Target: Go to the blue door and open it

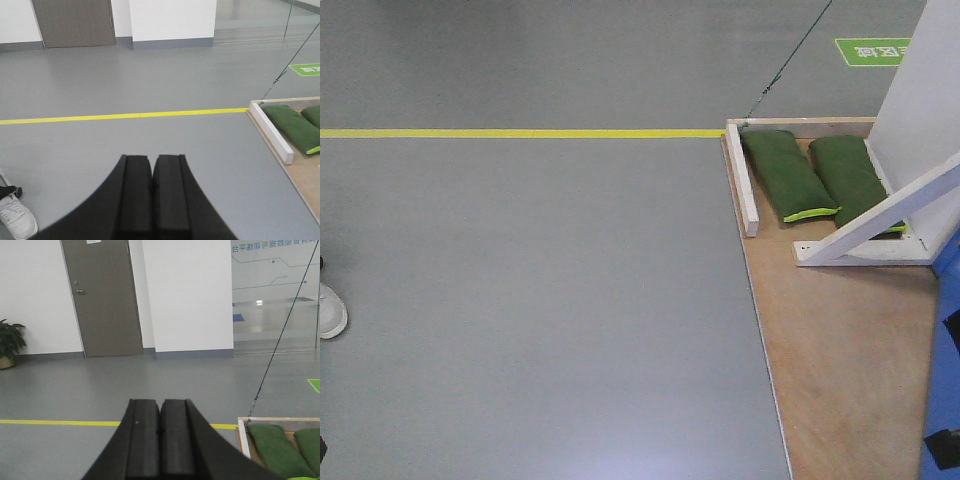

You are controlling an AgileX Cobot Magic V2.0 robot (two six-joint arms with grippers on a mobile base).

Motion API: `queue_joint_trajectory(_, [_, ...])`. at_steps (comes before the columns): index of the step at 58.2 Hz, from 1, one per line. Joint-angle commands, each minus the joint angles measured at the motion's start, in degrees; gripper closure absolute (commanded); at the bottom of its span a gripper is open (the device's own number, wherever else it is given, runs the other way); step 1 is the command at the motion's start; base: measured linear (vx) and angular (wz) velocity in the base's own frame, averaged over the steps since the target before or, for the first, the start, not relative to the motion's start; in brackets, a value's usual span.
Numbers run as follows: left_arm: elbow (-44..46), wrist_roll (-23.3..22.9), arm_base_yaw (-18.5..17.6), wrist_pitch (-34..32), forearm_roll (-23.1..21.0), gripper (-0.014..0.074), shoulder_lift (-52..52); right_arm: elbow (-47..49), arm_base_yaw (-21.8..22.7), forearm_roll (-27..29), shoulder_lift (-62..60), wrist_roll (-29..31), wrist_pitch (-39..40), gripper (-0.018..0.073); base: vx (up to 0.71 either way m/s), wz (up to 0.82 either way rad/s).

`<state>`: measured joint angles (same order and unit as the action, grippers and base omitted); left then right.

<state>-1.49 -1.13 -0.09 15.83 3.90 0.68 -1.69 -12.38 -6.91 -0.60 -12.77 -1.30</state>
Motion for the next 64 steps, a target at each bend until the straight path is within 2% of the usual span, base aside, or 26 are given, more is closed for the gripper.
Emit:
queue_joint_trajectory(1, [1.49, -0.39, -0.37, -4.89, -0.12, 0.0524, 0.68, -0.16, -0.05, -0.61, -0.38, 0.26, 4.6, 0.0547, -0.03, -0.01])
queue_joint_trajectory(64, [1.49, -0.39, -0.37, -4.89, -0.12, 0.0524, 0.68, -0.16, -0.05, -0.61, -0.38, 0.26, 4.6, 0.0547, -0.15, -0.05])
